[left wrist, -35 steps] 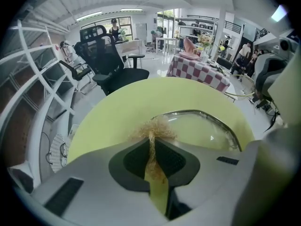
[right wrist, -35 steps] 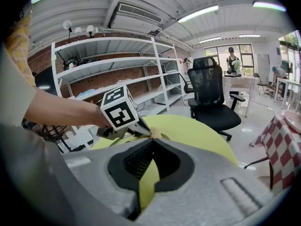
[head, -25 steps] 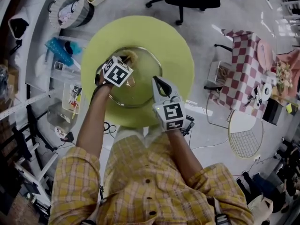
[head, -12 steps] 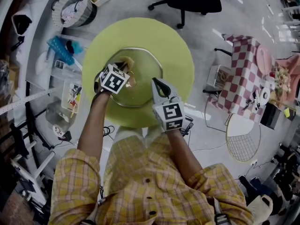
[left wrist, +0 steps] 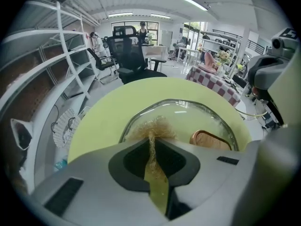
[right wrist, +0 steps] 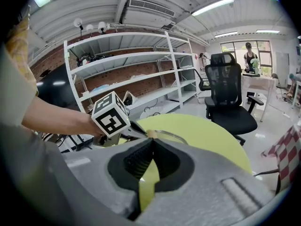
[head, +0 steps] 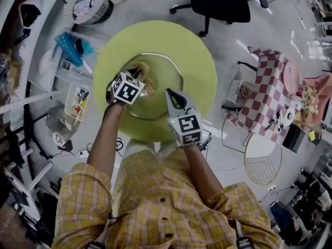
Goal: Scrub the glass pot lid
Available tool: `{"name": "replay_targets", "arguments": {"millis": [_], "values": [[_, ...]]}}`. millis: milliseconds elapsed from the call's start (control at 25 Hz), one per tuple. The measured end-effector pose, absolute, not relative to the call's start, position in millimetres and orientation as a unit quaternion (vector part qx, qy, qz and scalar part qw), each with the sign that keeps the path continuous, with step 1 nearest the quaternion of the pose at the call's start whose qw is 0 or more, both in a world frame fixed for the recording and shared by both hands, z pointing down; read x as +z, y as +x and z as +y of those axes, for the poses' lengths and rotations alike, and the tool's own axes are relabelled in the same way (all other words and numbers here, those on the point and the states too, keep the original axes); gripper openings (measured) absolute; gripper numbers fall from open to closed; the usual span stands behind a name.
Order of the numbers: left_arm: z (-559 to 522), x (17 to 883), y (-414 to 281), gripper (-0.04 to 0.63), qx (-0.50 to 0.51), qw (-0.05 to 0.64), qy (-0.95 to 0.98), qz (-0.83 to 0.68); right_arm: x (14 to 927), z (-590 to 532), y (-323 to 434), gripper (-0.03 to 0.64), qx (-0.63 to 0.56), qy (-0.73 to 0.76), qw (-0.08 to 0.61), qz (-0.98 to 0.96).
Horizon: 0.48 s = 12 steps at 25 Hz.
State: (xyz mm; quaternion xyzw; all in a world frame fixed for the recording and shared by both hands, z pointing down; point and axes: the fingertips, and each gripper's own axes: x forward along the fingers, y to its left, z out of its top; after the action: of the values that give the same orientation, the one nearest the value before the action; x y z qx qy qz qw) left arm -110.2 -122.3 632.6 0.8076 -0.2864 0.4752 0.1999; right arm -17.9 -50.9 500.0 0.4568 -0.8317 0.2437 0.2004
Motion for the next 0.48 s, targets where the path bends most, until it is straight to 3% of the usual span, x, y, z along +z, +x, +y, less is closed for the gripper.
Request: {"name": "replay_targets", "arguments": {"millis": [480], "values": [[-141,639,-143,0.041,0.477,0.199,0.795,-0.319,499,-55,-30,-0.003,0.237,0.448,0.214,-0.835]]}}
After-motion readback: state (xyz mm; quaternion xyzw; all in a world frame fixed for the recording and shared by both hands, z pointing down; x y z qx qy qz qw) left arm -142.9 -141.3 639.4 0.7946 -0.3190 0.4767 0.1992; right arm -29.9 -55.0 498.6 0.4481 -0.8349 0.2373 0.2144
